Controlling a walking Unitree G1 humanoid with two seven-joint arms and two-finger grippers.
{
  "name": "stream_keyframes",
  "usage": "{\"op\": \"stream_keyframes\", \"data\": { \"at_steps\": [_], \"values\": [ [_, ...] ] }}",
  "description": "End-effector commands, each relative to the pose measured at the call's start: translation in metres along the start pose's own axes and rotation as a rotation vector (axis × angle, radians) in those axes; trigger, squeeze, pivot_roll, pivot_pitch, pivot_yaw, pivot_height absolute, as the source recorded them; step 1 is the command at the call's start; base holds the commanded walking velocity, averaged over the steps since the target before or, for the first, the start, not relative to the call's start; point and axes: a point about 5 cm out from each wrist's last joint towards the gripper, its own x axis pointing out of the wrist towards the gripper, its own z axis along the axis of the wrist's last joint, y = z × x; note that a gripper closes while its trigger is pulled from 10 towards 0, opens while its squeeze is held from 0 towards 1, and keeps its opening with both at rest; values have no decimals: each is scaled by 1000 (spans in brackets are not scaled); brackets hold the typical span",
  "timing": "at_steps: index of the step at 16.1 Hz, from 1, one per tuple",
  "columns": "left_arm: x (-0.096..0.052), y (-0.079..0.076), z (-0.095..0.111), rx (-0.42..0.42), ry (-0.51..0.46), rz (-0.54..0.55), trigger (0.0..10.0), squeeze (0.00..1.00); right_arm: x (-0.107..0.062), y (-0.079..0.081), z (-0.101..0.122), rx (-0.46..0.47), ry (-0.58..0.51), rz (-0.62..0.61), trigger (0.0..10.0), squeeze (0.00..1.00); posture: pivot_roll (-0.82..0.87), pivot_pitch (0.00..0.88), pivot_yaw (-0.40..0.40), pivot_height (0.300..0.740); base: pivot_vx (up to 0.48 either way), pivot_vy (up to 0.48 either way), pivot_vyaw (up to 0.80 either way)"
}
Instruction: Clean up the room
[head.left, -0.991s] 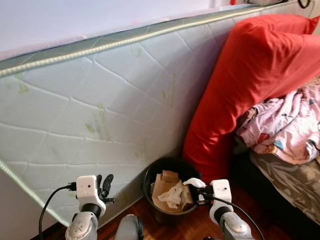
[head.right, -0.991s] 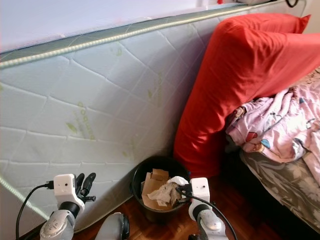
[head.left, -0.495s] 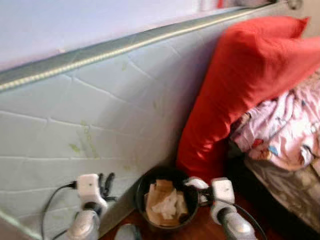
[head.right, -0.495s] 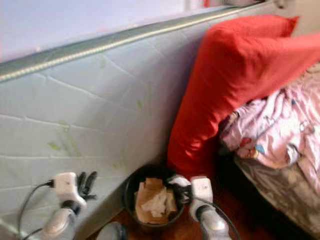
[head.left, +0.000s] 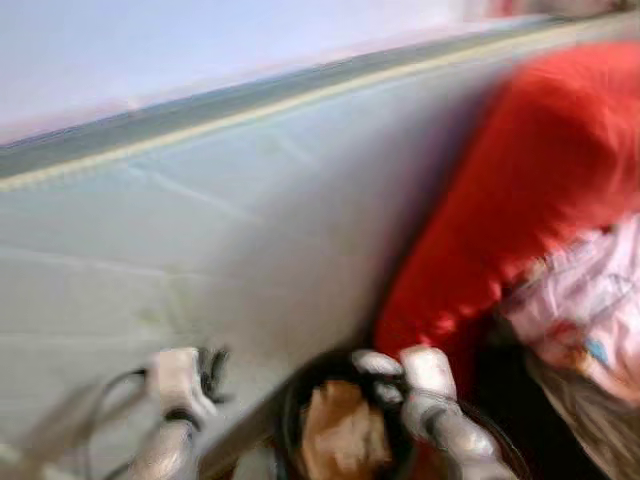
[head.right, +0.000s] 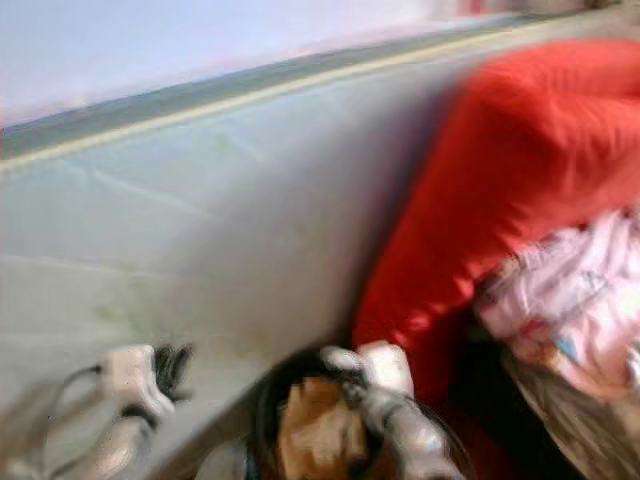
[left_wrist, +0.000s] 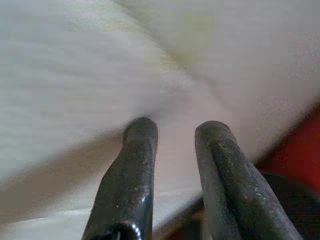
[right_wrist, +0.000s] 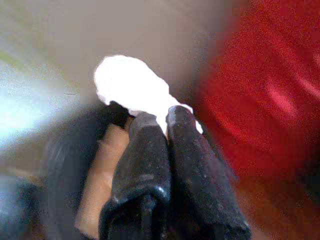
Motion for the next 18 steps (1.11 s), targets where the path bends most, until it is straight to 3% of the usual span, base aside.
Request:
{"op": "stream_keyframes", "data": {
  "at_steps": [1,5,11,15,18],
  "values": [
    [5,-9,7,-28,-36,-8,10000,0,-9,-11,-16,-5,82,-4,10000,0,147,0,-21,617,0,0,0],
    [4,-13,7,-32,-35,-18,10000,0,-9,-10,-23,-51,149,-2,10000,0,148,0,-23,617,0,0,0],
    [-1,-20,12,-44,-58,-23,10000,0,0,5,-18,-65,218,53,10000,0,184,39,-44,617,0,0,0],
    [-10,-26,20,-52,-89,-26,10000,0,-7,0,-24,-31,165,42,10000,0,215,91,-62,617,0,0,0],
    [-15,-27,38,-50,-144,-15,10000,0,-7,-12,-12,20,59,-14,10000,0,245,135,-74,617,0,0,0]
  ]
}}
